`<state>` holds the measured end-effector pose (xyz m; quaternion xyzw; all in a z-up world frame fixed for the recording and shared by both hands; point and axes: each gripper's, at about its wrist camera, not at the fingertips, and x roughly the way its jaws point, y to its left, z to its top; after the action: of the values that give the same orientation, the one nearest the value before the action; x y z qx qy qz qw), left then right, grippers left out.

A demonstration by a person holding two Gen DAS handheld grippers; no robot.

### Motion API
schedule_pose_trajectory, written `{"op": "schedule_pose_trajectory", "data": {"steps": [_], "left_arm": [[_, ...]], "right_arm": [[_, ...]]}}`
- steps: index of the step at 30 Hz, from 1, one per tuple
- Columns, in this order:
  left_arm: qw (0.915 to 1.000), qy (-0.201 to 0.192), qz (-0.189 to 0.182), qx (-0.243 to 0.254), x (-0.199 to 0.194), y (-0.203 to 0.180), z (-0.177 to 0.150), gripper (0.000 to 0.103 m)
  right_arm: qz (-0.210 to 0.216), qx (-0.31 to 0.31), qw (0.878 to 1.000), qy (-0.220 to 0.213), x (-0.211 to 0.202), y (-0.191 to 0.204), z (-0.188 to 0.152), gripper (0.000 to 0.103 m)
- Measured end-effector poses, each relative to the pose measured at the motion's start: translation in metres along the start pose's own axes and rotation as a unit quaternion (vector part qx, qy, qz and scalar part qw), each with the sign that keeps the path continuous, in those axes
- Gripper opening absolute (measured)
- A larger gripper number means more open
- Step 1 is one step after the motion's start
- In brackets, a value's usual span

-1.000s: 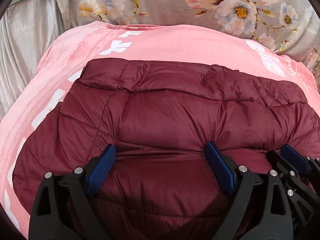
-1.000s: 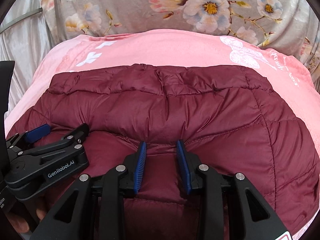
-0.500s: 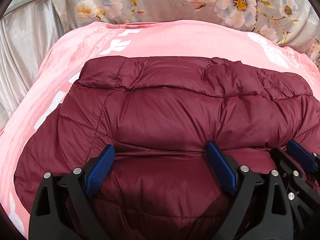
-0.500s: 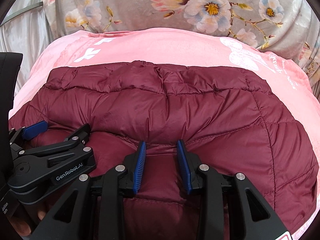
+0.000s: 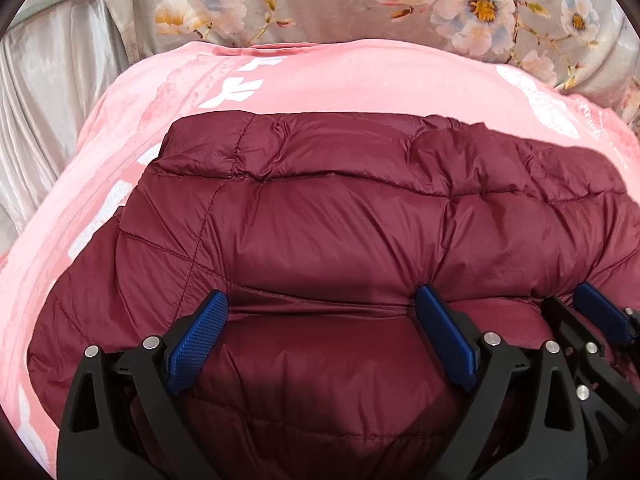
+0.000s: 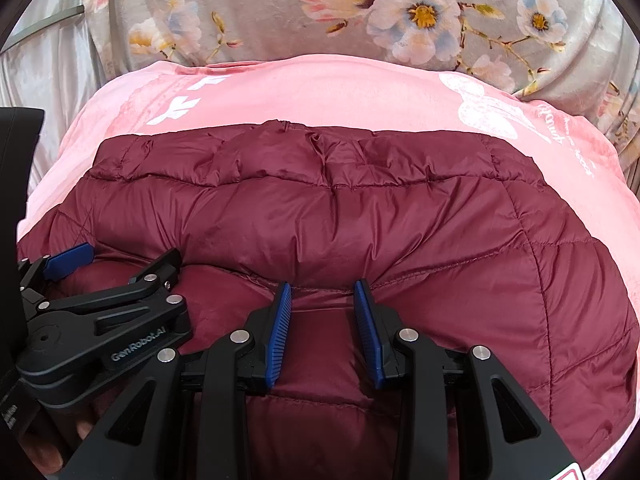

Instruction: Fold large clothes

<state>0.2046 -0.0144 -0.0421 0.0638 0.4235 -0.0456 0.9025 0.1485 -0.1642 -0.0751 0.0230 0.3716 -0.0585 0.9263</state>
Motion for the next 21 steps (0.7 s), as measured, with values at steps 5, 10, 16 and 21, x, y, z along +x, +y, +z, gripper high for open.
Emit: {"op": "schedule_pose_trajectory", "data": {"steps": [5, 10, 16, 21], "left_arm": [[0.9969, -0.004, -0.045, -0.065, -0.035, 0.043, -0.016, 0.093], [0.9898, -0.012, -0.040, -0.136, -0.074, 0.111, -0.043, 0.093], [0.9652, 0.032, -0.063, -0.252, -0.065, 0.180, -0.068, 0.093], [0.9531, 0.049, -0.097, -0.283, -0.048, 0.187, -0.075, 0.096]], "right_arm": [[0.036, 0.016, 0.999, 0.003, -0.030, 0.001, -0.007, 0.034], [0.074, 0.015, 0.997, -0.004, -0.059, 0.014, -0.021, 0.034], [0.074, 0.004, 0.997, 0.009, -0.054, 0.026, -0.038, 0.035], [0.075, 0.005, 0.997, 0.012, -0.047, 0.026, -0.042, 0.035]]}}
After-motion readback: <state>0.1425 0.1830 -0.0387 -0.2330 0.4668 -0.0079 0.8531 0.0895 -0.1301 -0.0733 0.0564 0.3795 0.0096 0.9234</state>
